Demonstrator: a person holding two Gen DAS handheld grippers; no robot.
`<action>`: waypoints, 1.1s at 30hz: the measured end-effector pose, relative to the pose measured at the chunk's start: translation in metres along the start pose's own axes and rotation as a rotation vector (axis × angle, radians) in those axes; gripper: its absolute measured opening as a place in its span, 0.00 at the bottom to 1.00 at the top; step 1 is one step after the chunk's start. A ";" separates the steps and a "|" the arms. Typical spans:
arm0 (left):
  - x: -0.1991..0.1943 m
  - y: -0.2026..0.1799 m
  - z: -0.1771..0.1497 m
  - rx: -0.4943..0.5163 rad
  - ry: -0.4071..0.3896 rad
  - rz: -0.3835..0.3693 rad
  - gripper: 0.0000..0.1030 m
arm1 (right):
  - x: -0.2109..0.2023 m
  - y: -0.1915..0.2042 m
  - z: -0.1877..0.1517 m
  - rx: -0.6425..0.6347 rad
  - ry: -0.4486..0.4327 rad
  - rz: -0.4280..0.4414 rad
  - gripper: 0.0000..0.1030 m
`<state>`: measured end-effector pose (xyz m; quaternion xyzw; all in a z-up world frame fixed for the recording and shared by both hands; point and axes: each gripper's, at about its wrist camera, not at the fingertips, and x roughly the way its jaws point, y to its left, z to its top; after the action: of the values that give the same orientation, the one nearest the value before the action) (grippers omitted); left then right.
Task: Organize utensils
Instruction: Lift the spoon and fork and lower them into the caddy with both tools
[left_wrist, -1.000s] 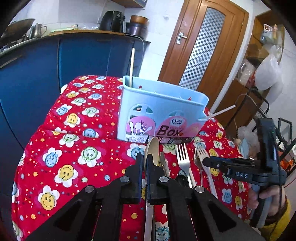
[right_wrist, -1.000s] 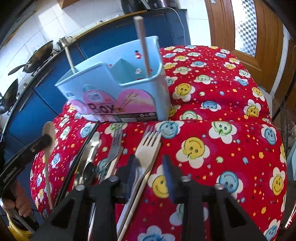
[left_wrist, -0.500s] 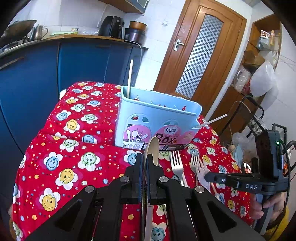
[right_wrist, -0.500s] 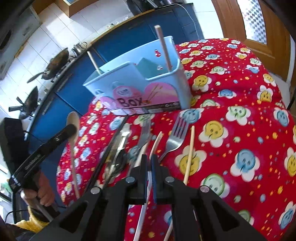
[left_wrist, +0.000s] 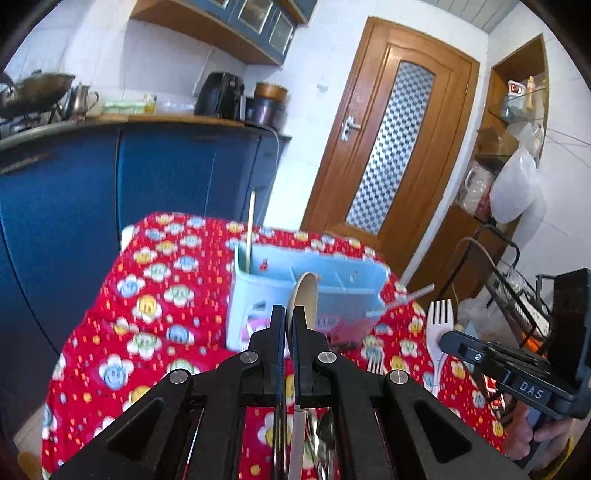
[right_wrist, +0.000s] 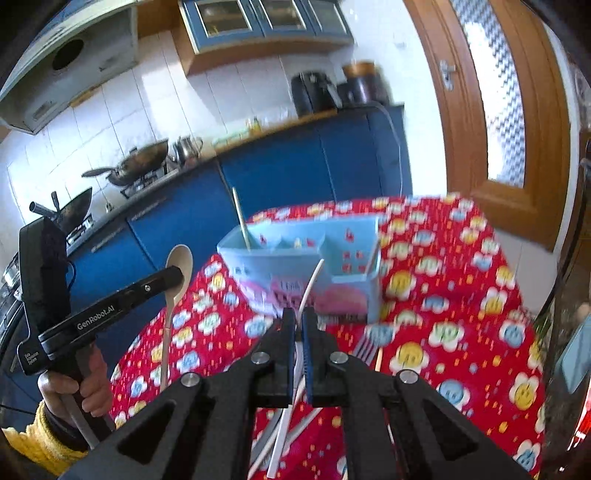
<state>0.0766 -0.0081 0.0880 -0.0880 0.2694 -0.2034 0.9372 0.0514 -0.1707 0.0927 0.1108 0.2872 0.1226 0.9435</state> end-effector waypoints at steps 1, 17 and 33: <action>-0.001 -0.001 0.005 0.003 -0.027 0.005 0.03 | -0.001 0.001 0.004 -0.002 -0.019 0.000 0.05; 0.016 -0.014 0.068 0.039 -0.342 0.083 0.03 | 0.008 0.002 0.058 -0.058 -0.201 -0.090 0.05; 0.064 -0.005 0.088 0.003 -0.516 0.174 0.03 | 0.046 -0.003 0.095 -0.122 -0.333 -0.205 0.05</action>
<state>0.1722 -0.0349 0.1334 -0.1121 0.0278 -0.0931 0.9889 0.1425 -0.1729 0.1453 0.0425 0.1291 0.0229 0.9905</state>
